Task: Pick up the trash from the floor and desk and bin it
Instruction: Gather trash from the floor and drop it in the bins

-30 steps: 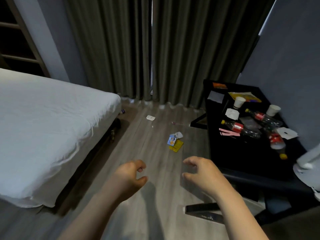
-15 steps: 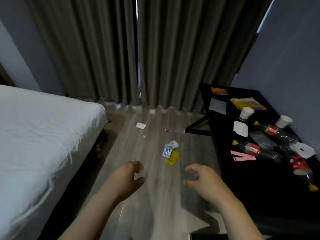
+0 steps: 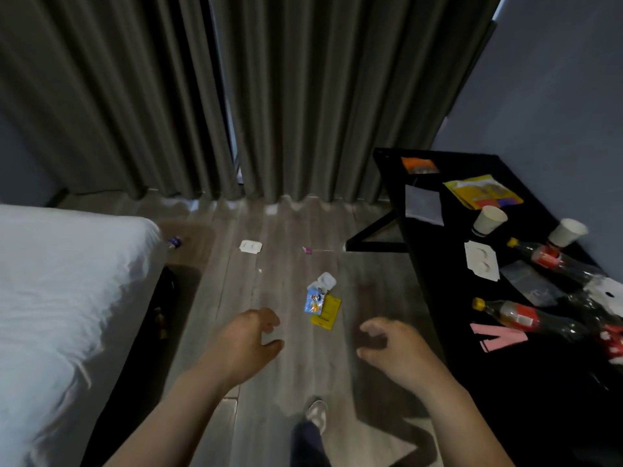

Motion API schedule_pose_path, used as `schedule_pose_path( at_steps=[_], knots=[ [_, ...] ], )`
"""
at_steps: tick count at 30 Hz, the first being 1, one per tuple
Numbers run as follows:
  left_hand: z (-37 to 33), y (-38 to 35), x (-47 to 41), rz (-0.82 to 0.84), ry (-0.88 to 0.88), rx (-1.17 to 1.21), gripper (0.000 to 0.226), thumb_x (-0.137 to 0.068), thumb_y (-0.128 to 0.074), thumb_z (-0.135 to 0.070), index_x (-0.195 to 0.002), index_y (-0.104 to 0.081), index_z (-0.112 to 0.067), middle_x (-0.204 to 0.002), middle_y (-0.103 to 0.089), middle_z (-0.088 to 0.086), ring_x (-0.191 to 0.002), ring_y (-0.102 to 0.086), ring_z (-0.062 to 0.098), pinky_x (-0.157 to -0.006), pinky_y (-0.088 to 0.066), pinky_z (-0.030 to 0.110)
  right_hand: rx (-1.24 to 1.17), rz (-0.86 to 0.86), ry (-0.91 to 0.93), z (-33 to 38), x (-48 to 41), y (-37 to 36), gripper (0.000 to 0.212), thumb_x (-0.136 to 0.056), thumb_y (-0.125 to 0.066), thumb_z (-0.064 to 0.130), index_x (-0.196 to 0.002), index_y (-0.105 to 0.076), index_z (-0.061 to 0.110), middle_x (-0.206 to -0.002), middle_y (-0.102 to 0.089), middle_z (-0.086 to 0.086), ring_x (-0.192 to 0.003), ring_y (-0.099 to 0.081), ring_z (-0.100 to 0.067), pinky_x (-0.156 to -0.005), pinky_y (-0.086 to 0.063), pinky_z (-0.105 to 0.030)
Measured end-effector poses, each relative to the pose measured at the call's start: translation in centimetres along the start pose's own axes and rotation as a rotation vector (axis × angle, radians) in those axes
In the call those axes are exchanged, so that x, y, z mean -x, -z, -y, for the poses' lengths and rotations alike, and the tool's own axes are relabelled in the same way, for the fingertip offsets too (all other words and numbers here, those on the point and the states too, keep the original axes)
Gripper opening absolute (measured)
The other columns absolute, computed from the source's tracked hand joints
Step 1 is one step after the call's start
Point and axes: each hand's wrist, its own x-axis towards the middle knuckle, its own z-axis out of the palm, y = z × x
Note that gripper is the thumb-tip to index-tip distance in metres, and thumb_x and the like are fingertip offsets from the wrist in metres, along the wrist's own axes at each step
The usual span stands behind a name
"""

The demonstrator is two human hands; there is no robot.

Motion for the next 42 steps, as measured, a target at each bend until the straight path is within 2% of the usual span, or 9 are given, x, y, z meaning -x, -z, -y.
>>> schedule_pose_path(
  at_steps=[10,15,17,21,25,31,34,38,42],
  knots=[
    [-1.6,3.9,-15.2,0.014,0.043,-0.056,0.037,-0.090,-0.059,-0.036,-0.125,-0.051,-0.025,-0.119,-0.057,-0.008,-0.104,-0.056,0.009,-0.090,-0.050,0.025,-0.026,0.012,0.022,-0.6,-16.2,5.7,0.039,-0.074,-0.075,0.021,-0.113,-0.066,0.018,-0.109,-0.067,-0.001,-0.098,-0.062,-0.015,-0.085,-0.048,-0.026],
    [-1.9,4.4,-20.7,0.062,0.060,-0.043,0.037,-0.091,-0.058,-0.035,-0.126,-0.050,-0.026,-0.120,-0.056,-0.007,-0.103,-0.055,0.007,-0.089,-0.050,0.024,-0.074,0.011,0.026,-1.2,-21.5,7.2,0.029,-0.072,-0.076,0.015,-0.099,-0.067,0.024,-0.086,-0.062,0.012,-0.082,-0.060,-0.010,-0.063,-0.040,-0.008],
    [-1.6,4.7,-23.0,0.071,0.060,-0.052,0.037,-0.090,-0.058,-0.036,-0.125,-0.051,-0.027,-0.120,-0.057,-0.008,-0.103,-0.055,0.006,-0.088,-0.050,0.022,-0.086,0.029,-0.006,-1.4,-23.4,7.2,0.033,-0.073,-0.077,0.017,-0.105,-0.067,0.022,-0.089,-0.062,0.009,-0.081,-0.058,-0.009,-0.065,-0.042,-0.012],
    [-0.6,4.9,-28.1,0.127,0.056,-0.059,0.037,-0.090,-0.059,-0.035,-0.125,-0.049,-0.028,-0.120,-0.056,-0.008,-0.103,-0.054,0.006,-0.089,-0.049,0.022,-0.064,0.047,-0.077,-1.6,-27.4,7.1,0.034,-0.075,-0.076,0.019,-0.107,-0.067,0.015,-0.104,-0.068,-0.006,-0.094,-0.064,-0.020,-0.078,-0.049,-0.027],
    [1.2,5.6,-34.0,0.182,0.021,-0.065,0.038,-0.089,-0.060,-0.035,-0.125,-0.052,-0.026,-0.119,-0.058,-0.008,-0.101,-0.055,0.006,-0.088,-0.049,0.021,-0.041,0.067,-0.137,-1.4,-31.6,6.5,0.032,-0.077,-0.074,0.025,-0.107,-0.066,0.015,-0.106,-0.068,-0.005,-0.098,-0.063,-0.019,-0.080,-0.050,-0.028],
    [4.9,7.7,-43.5,0.259,-0.028,-0.090,0.038,-0.088,-0.061,-0.037,-0.123,-0.054,-0.025,-0.118,-0.060,-0.005,-0.101,-0.057,0.008,-0.087,-0.049,0.022,-0.081,0.039,-0.286,1.3,-38.4,5.2,0.033,-0.075,-0.076,0.025,-0.106,-0.067,0.019,-0.101,-0.071,0.000,-0.090,-0.066,-0.017,-0.081,-0.053,-0.032],
    [6.6,8.1,-47.9,0.283,-0.041,-0.097,0.038,-0.088,-0.061,-0.036,-0.123,-0.055,-0.022,-0.117,-0.061,-0.004,-0.101,-0.058,0.010,-0.086,-0.048,0.022,-0.157,0.048,-0.314,2.1,-41.7,4.5,0.032,-0.075,-0.077,0.022,-0.105,-0.068,0.020,-0.090,-0.068,0.007,-0.091,-0.067,-0.015,-0.077,-0.050,-0.021],
    [8.0,6.8,-53.0,0.333,-0.052,-0.098,0.037,-0.088,-0.062,-0.035,-0.121,-0.057,-0.018,-0.116,-0.062,-0.001,-0.101,-0.059,0.011,-0.082,-0.045,0.019,-0.161,0.040,-0.335,1.7,-45.5,3.6,0.041,-0.075,-0.077,0.023,-0.114,-0.066,0.016,-0.111,-0.068,-0.003,-0.096,-0.063,-0.014,-0.075,-0.042,-0.016],
    [9.4,3.8,-56.9,0.390,-0.037,-0.101,0.037,-0.089,-0.060,-0.034,-0.122,-0.056,-0.017,-0.117,-0.062,0.001,-0.101,-0.059,0.012,-0.079,-0.042,0.017,-0.149,0.064,-0.310,0.0,-49.4,2.3,0.045,-0.072,-0.079,0.026,-0.114,-0.066,0.014,-0.113,-0.068,-0.003,-0.085,-0.052,-0.003,-0.065,-0.031,0.001]
  ],
)
